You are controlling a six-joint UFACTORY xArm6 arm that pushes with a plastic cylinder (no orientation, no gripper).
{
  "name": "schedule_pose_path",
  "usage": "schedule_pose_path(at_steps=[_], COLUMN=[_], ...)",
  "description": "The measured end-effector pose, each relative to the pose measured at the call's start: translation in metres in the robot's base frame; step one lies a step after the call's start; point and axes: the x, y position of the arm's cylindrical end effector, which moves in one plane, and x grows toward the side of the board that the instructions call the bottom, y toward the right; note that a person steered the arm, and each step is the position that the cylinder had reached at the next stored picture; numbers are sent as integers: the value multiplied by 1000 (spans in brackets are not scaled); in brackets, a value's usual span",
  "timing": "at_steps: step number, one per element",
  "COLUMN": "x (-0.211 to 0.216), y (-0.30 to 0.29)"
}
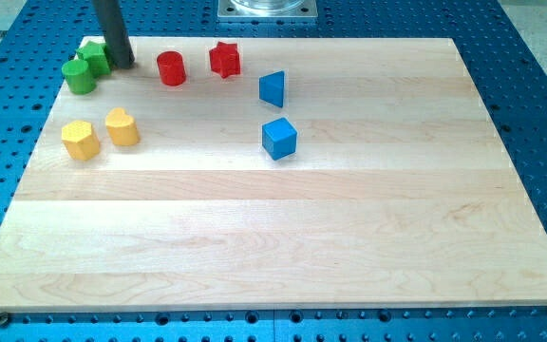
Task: Separate the green and the red blocks together from each other
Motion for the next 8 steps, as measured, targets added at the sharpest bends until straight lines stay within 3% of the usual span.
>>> schedule_pose_path(at_steps=[2, 3, 4, 6, 8], x=[68, 108, 109, 44, 38], y=[-14, -60, -91, -93, -67])
